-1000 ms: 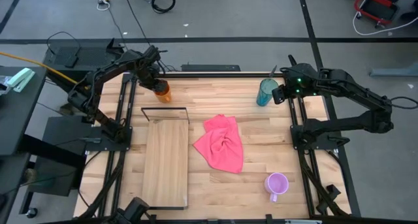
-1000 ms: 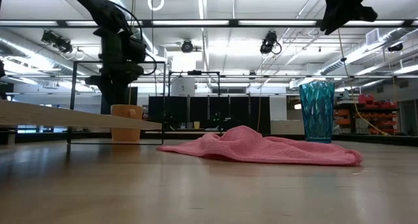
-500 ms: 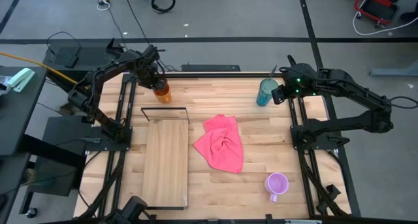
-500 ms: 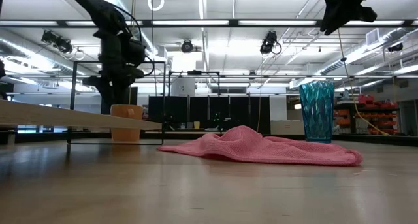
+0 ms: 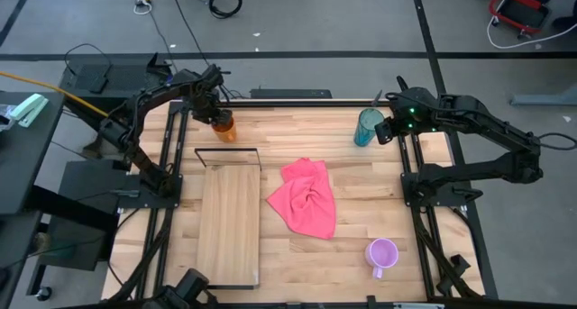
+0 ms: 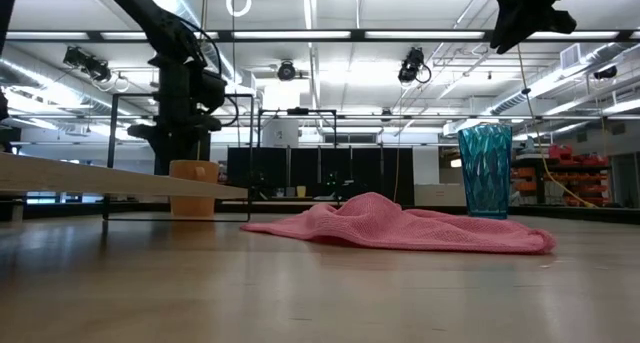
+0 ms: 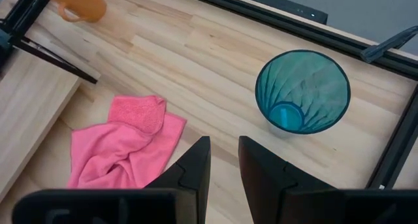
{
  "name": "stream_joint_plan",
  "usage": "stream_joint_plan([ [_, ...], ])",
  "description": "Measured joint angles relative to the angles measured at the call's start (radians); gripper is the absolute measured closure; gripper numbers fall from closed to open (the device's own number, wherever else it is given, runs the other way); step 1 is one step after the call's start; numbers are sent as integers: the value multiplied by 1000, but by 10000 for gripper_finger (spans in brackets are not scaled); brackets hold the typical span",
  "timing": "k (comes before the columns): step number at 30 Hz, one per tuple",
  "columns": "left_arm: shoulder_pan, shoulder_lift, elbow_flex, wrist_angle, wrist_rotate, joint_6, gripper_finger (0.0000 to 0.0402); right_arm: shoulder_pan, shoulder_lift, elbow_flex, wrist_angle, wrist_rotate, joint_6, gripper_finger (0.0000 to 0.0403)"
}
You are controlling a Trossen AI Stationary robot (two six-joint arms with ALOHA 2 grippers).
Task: Stack small to large cups/mugs on shelf
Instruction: Move the orange cup to the center of the table
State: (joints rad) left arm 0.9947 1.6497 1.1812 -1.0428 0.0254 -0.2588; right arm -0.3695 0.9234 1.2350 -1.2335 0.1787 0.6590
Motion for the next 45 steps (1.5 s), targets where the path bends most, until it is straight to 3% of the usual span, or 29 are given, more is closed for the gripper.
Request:
stream_joint_plan([
  [4, 0, 2, 0, -2, 0, 0, 291, 0, 0, 0, 0, 0, 0, 315],
  [12, 0, 0, 2, -2, 0, 3, 385, 0, 0, 0, 0, 0, 0, 315],
  [18, -6, 0, 2, 0, 0, 27, 371, 0, 0, 0, 0, 0, -7, 315],
  [22, -24, -1, 2, 0, 5, 33, 386, 0, 0, 0, 0, 0, -8, 315],
  [29, -95, 0, 27, -2, 78, 33, 386, 0, 0, 0, 0, 0, -25, 315],
  [45, -291, 0, 350, -13, 103, -34, 386, 0, 0, 0, 1, 0, -34, 315],
])
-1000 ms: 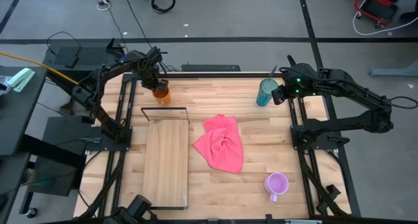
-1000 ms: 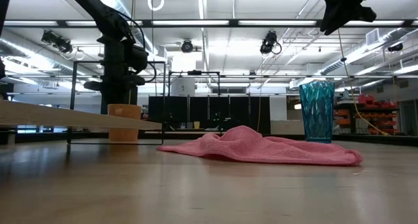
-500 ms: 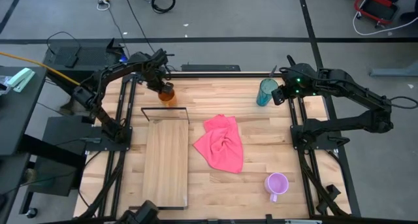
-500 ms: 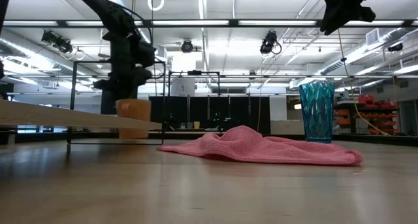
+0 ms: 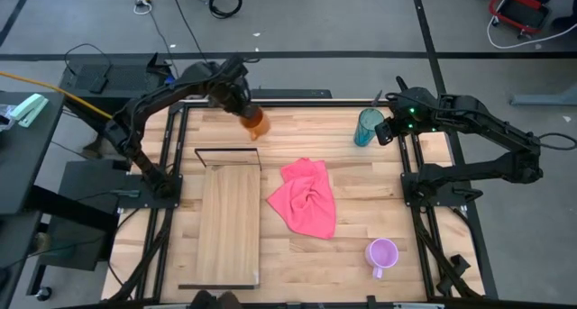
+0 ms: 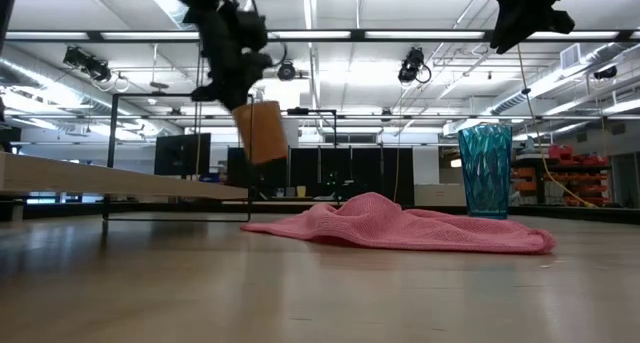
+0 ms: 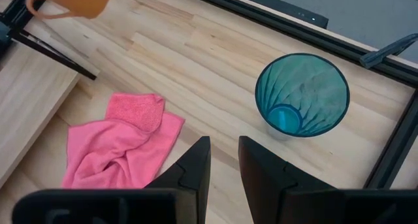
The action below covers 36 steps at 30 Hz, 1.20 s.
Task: Stack small to large cups/mugs on shelf
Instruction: Move the orange cup to the center of the table
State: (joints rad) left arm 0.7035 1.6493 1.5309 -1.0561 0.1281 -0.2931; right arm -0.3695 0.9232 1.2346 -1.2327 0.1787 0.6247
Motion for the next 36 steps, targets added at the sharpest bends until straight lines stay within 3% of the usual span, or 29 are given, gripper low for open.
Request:
stream_joint_plan([
  [11, -226, 0, 252, 0, -19, -37, 386, 0, 0, 0, 0, 0, -7, 315],
  [18, -416, 15, 262, -17, -35, -55, 386, 0, 0, 0, 0, -1, -8, 315],
  [27, -667, 128, 262, -129, -64, -94, 386, 0, 0, 0, 0, -34, -21, 315],
  [36, -806, 283, 262, -153, -81, -149, 386, 0, 0, 0, 0, -89, -58, 315],
])
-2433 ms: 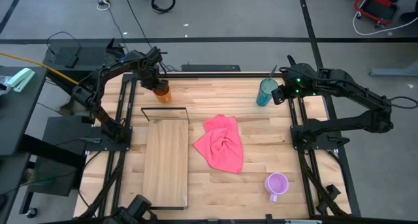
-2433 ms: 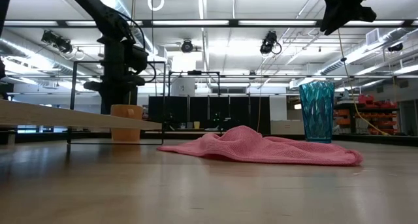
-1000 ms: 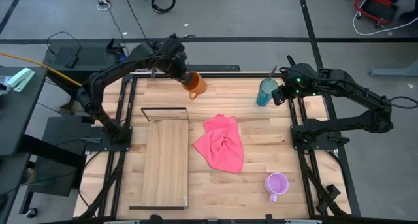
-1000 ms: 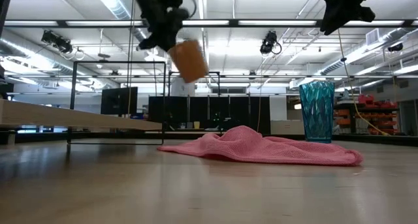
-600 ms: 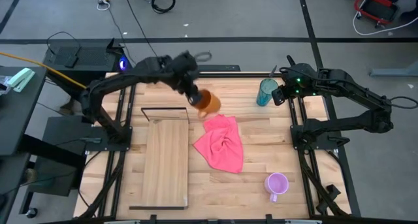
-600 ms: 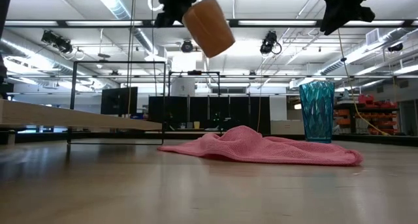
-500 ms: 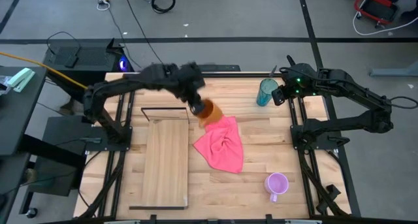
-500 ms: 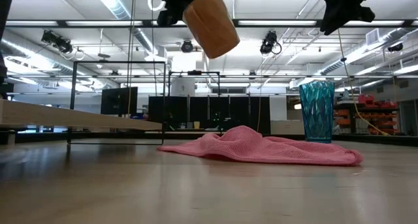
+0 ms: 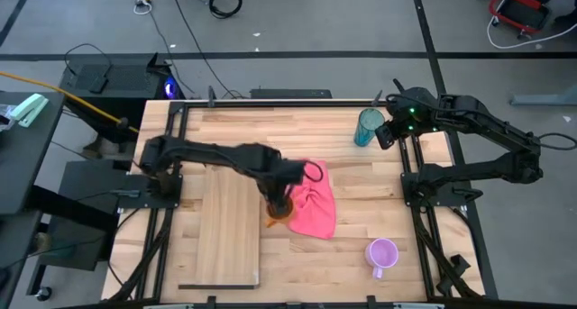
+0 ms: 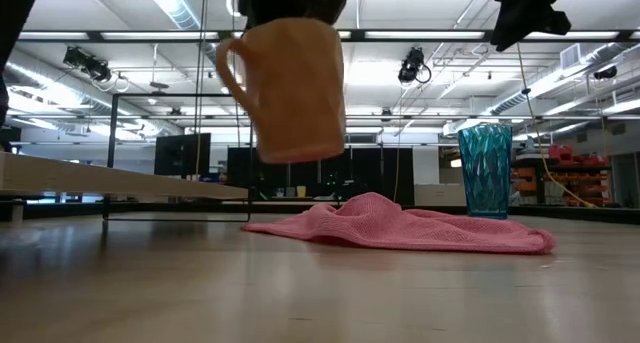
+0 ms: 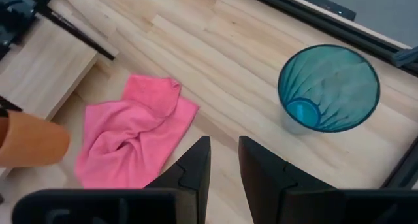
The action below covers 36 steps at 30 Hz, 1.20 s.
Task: Stack small to large cups/mugs on shelf
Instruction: Move the orange cup to the center of the table
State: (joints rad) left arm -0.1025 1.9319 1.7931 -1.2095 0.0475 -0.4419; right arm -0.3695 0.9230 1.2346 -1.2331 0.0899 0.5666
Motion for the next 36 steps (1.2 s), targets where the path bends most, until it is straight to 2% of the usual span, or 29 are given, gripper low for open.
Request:
stream_joint_plan([
  [12, -96, 55, 0, 47, 27, -114, 386, 0, 0, 0, 0, -39, -72, 315],
  [24, -131, 159, 1, 91, 37, -46, 386, 0, 10, 0, 0, -45, -71, 315],
  [32, -132, 167, 3, 89, 36, -73, 386, 0, 17, 0, 0, -73, -37, 315],
  [36, -132, 170, 17, 84, 39, -98, 348, 0, 18, 0, -1, -102, -39, 315],
])
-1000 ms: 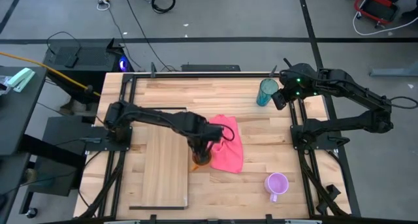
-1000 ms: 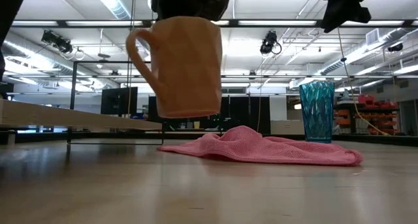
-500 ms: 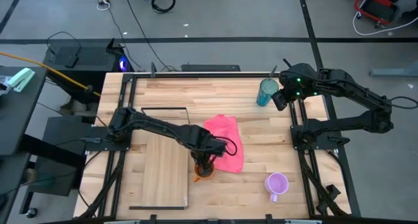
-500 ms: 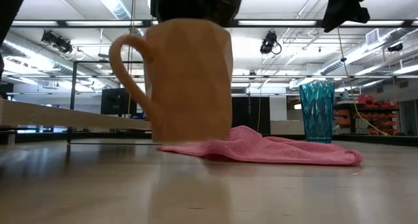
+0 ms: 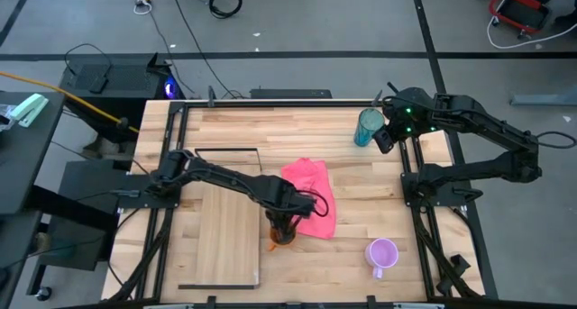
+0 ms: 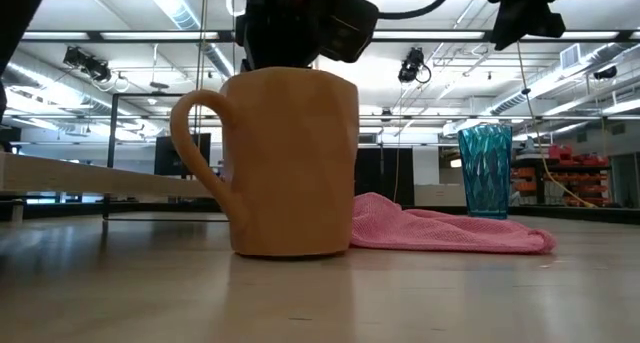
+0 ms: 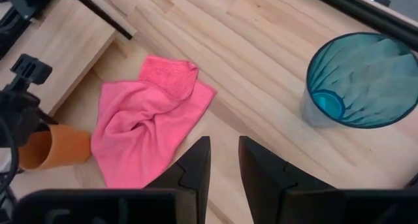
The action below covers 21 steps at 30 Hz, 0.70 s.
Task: Stack small to large cups/mugs on shelf
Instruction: Move the orange cup to the center of the table, then put the blue glass on the shelf
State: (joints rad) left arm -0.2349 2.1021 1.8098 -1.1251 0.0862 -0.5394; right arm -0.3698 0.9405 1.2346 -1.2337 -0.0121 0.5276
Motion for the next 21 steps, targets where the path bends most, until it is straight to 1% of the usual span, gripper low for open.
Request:
stream_joint_plan([
  [4, -1, 0, 24, 7, 0, -26, 300, 0, 0, 0, 0, -56, -14, 315],
  [7, 2, 1, 60, 5, -1, -30, 276, 0, 0, 0, 0, -93, -31, 315],
  [10, 2, 0, 110, 2, -1, -33, 259, 0, 0, 0, 0, -102, -34, 313],
  [13, 2, 0, 166, 0, -1, -32, 246, 0, 0, 0, 0, -114, -34, 310],
  [16, 2, 0, 221, -13, -2, -20, 239, 1, 0, 0, 0, -155, -33, 306],
  [21, 2, -1, 294, -36, -4, 8, 241, 42, -8, 0, -25, -223, 9, 303],
])
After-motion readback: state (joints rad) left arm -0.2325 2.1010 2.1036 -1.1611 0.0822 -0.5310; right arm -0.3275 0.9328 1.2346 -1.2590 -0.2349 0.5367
